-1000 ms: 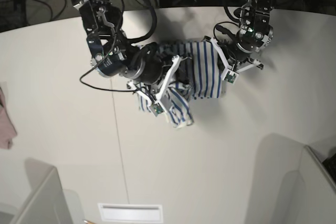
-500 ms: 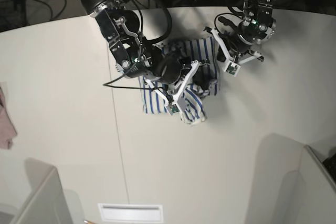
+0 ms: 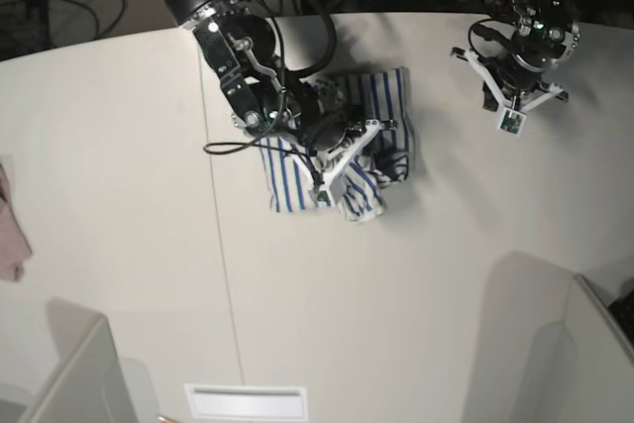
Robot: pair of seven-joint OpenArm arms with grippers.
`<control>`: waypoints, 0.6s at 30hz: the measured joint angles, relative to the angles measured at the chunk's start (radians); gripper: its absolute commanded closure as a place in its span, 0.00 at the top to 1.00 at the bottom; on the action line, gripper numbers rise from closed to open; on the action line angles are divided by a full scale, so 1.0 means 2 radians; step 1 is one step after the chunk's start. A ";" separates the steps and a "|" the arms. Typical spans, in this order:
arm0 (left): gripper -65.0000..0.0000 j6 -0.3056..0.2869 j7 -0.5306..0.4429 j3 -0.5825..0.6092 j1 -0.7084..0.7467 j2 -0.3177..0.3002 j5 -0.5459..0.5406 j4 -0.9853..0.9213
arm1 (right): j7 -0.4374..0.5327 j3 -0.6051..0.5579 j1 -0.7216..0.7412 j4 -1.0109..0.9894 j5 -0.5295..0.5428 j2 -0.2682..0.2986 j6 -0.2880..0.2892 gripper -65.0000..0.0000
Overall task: Fold the T-shirt properly
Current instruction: 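Fold the held end over onto the folded stack with the right gripper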
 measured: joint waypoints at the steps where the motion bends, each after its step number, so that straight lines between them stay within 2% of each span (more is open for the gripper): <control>1: 0.00 0.001 0.008 -0.014 -0.001 0.000 0.000 0.000 | -0.002 0.000 -0.001 0.000 -0.001 0.000 -0.010 0.00; 7: 0.00 -0.001 0.013 -0.071 -0.001 -0.002 0.000 0.000 | -0.005 0.000 -0.003 0.000 -0.002 0.000 -0.023 0.00; 11: 0.00 -0.044 0.013 -0.098 -0.002 -0.002 0.000 0.000 | -0.001 0.001 -0.010 -0.002 -0.002 -0.008 -0.029 0.00; 14: 0.00 -0.055 0.014 -0.114 -0.002 -0.002 0.000 0.000 | -0.001 0.002 -0.009 -0.002 -0.002 -0.015 -0.029 0.00; 15: 0.00 -0.055 0.013 -0.120 -0.002 -0.002 0.000 0.000 | -0.002 0.002 -0.009 -0.002 -0.002 -0.015 -0.029 0.06; 18: 0.00 -0.055 0.013 -0.134 -0.002 -0.002 0.000 0.000 | -0.004 0.002 -0.009 -0.001 -0.002 -0.013 -0.030 0.47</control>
